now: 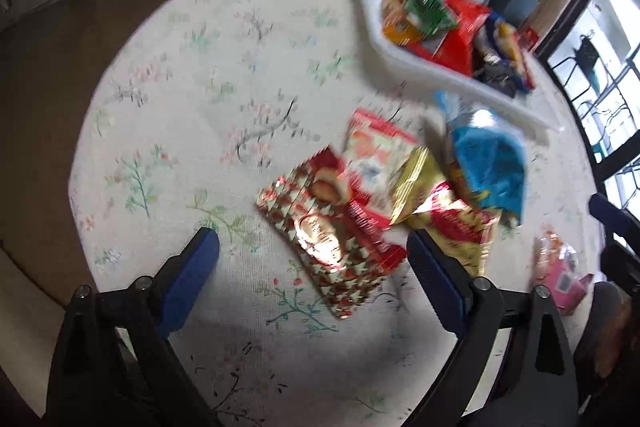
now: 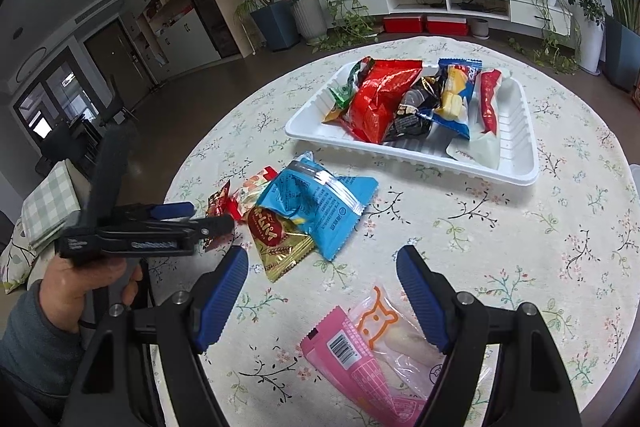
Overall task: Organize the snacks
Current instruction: 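Move both grippers back over the remaining snack packets, then grasp the red-and-gold patterned candy packet with the left gripper while the right gripper grasps the light-blue chip bag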
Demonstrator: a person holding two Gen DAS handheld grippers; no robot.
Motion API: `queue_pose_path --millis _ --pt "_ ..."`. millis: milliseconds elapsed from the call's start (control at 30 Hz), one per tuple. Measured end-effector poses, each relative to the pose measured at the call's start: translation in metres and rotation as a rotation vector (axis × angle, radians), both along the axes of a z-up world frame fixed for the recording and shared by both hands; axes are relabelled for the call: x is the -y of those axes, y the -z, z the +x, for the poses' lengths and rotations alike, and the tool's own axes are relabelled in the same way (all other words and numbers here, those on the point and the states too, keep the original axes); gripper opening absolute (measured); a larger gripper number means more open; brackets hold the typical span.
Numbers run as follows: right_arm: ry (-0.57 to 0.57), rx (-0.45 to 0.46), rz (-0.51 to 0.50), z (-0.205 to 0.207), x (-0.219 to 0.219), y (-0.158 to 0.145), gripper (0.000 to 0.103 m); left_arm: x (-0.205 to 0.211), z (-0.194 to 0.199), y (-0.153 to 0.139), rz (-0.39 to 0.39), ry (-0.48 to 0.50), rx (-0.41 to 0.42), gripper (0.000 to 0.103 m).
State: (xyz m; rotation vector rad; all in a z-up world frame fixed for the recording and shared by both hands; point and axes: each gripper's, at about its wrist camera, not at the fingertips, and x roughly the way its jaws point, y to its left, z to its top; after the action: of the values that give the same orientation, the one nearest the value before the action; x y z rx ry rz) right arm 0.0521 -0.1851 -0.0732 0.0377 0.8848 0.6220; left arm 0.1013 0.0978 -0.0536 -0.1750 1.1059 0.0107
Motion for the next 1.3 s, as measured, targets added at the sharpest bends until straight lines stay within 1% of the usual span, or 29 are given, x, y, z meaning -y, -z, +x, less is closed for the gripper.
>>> queue_pose_path --millis 33,67,100,133,167,200,267,400,467,533,567,600,633,700,733,800,833,867,933,967,1000,1167,1267,1300 --pt "-0.002 -0.002 0.001 0.000 0.000 0.001 0.079 -0.001 0.000 0.000 -0.017 0.001 0.002 0.090" --pt "-0.007 0.002 0.003 -0.001 -0.001 0.001 0.079 -0.002 0.000 -0.001 -0.022 0.006 0.004 0.084" --pt "-0.011 0.007 0.002 -0.002 -0.001 0.002 0.079 -0.002 -0.001 -0.002 -0.024 0.017 0.005 0.074" --pt "-0.011 0.008 -0.002 -0.003 -0.001 0.002 0.079 -0.005 -0.003 -0.003 -0.026 0.025 0.005 0.068" --pt "-0.010 0.007 -0.005 -0.003 -0.001 0.003 0.079 -0.007 -0.004 -0.004 -0.028 0.027 0.004 0.059" --pt "-0.011 0.006 -0.003 -0.003 -0.001 0.004 0.079 -0.010 -0.006 -0.005 -0.026 0.028 0.002 0.054" --pt "-0.008 0.004 -0.002 -0.002 -0.002 0.005 0.079 -0.013 -0.009 -0.004 -0.015 0.033 0.003 0.050" --pt "-0.016 0.009 -0.006 -0.002 -0.005 0.002 0.079 -0.014 -0.013 -0.004 -0.005 0.066 -0.002 0.050" --pt "-0.027 0.016 -0.023 -0.002 -0.007 0.000 0.079 -0.019 -0.012 -0.006 -0.017 0.059 0.002 0.050" --pt "-0.031 0.024 -0.031 -0.001 -0.008 -0.002 0.079 -0.022 -0.012 -0.012 -0.011 0.046 0.009 0.050" --pt "-0.028 0.025 -0.032 0.000 -0.008 -0.003 0.079 -0.023 -0.012 -0.014 -0.010 0.042 0.011 0.053" --pt "-0.025 0.023 -0.030 0.001 -0.007 -0.003 0.079 -0.023 -0.011 -0.016 -0.009 0.037 0.015 0.060" --pt "-0.022 0.018 -0.028 0.003 -0.007 -0.004 0.079 -0.022 -0.010 -0.017 -0.005 0.034 0.020 0.062" --pt "-0.018 0.014 -0.025 0.006 -0.009 -0.004 0.079 -0.021 -0.006 -0.014 0.000 0.017 0.005 0.063" --pt "-0.022 0.014 -0.025 0.007 -0.009 -0.004 0.079 -0.021 -0.003 -0.011 -0.009 0.011 -0.007 0.063" --pt "-0.032 0.018 -0.026 0.007 -0.012 -0.004 0.079 -0.018 0.001 -0.006 0.003 0.025 -0.025 0.063" --pt "-0.037 0.018 -0.028 0.007 -0.014 -0.003 0.079 -0.017 0.002 -0.002 0.006 0.025 -0.030 0.062" --pt "-0.040 0.017 -0.029 0.008 -0.015 -0.002 0.079 -0.018 0.003 -0.003 0.014 0.029 -0.015 0.061" --pt "-0.040 0.014 -0.031 0.009 -0.016 -0.001 0.079 -0.021 0.005 -0.003 -0.004 0.029 -0.011 0.052" --pt "-0.040 0.016 -0.030 0.010 -0.016 0.000 0.079 -0.023 0.006 -0.003 -0.011 0.033 -0.008 0.044" --pt "-0.040 0.017 -0.031 0.010 -0.016 0.000 0.079 -0.025 0.006 -0.003 -0.014 0.037 -0.009 0.041" --pt "-0.046 0.020 -0.066 0.019 -0.017 0.001 0.079 -0.024 0.007 -0.004 0.008 0.084 -0.015 0.041" --pt "-0.058 0.031 -0.090 0.023 -0.017 -0.001 0.079 -0.027 0.010 -0.011 0.032 0.073 -0.004 0.042" --pt "-0.059 0.033 -0.095 0.024 -0.018 -0.002 0.079 -0.027 0.012 -0.011 0.037 0.077 -0.013 0.045"
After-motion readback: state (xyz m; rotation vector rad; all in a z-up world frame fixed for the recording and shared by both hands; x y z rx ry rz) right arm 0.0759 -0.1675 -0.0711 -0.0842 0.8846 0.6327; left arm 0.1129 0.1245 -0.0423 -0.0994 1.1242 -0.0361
